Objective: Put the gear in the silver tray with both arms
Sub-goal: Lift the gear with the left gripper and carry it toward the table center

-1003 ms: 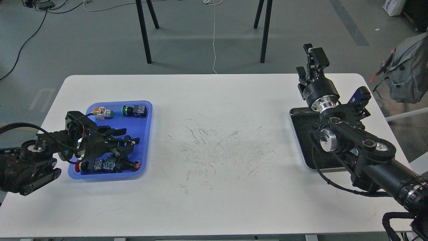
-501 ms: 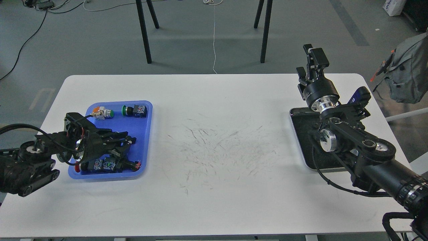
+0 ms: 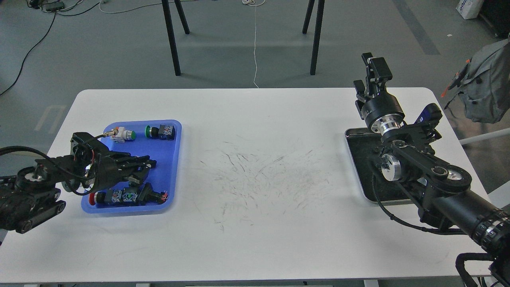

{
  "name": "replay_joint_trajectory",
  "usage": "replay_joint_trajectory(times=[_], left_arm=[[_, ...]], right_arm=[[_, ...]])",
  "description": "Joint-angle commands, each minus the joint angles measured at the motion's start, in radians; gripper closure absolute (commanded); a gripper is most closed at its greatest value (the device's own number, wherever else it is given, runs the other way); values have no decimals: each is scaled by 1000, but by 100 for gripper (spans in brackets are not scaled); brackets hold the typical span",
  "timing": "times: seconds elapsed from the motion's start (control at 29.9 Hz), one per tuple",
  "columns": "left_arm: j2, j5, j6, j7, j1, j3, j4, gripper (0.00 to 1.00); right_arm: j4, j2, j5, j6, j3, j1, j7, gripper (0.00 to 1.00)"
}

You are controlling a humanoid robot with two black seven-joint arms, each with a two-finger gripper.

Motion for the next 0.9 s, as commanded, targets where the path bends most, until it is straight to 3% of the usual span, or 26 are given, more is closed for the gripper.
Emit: replay_joint_trajectory(times=[0.0,0.2,0.43,0.67,0.87], left_arm=[[22,-12,-1,0,-7,-11,-15,87],[70,-78,-1,0,-65,-12,-106,87],[96,-90,-23,0,-217,-11,-234,89],[13,-75,-76,0,-302,-6,-242,90],[-128,-69,-95,0,-325,1,-242,90]], right_arm=[[-1,0,0,0,0,0,-1,11],[0,0,0,0,0,0,-1,11],[-3,0,-1,0,-1,3,-1,10],[-8,0,-3,0,-1,12,-4,10],[-9,0,-6,0,-1,22,-6,10]])
